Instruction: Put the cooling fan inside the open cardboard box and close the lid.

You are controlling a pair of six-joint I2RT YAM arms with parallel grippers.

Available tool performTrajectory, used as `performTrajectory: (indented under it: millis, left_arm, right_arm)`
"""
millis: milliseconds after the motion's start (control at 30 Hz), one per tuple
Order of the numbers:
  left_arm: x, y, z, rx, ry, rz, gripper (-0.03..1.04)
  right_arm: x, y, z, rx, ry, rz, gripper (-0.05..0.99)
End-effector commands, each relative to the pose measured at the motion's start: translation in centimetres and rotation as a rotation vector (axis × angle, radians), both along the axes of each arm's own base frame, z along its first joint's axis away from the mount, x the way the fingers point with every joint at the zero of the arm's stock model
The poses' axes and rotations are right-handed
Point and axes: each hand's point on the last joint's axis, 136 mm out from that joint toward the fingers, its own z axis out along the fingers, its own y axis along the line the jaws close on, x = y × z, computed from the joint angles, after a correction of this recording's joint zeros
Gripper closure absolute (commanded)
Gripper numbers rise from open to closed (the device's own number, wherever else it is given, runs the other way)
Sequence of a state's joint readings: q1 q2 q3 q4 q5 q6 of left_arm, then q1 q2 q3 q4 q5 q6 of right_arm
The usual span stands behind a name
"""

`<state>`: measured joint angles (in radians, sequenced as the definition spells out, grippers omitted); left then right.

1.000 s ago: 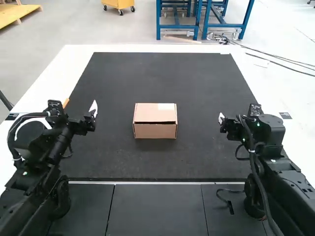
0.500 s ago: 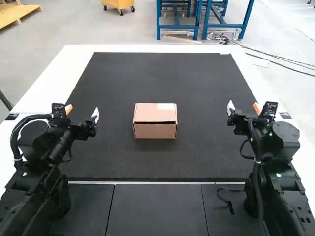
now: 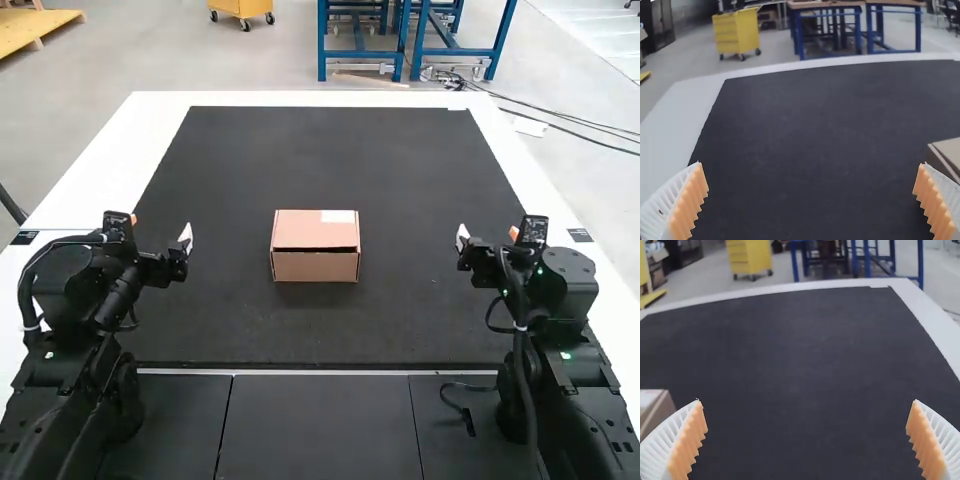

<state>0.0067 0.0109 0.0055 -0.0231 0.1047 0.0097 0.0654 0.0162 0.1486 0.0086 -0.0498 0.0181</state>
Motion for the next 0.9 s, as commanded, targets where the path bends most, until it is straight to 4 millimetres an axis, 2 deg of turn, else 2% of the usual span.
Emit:
performTrajectory:
  millis: [0,167,467,867]
  left_arm:
    - [-0.1,-0.2,0.1,0.043,-0.015,-0.012,0.04]
    - [-0.1,-0.4,0.0,0.045,-0.012,-0.023,0.04]
    - [-0.2,-1.5,0.1,0.061,-0.02,-0.066,0.04]
    - [-0.2,-1.4,0.2,0.077,-0.023,-0.062,0.04]
  right_arm:
    - [0.0,-0.4,-7.1,0.004,0.141,-0.028,0.02]
    - [0.0,-0.4,-7.3,0.002,0.15,-0.032,0.02]
    - [0.1,-1.7,-7.1,-0.016,0.139,-0.087,0.02]
    - [0.1,-2.0,-7.1,-0.022,0.138,-0.098,0.02]
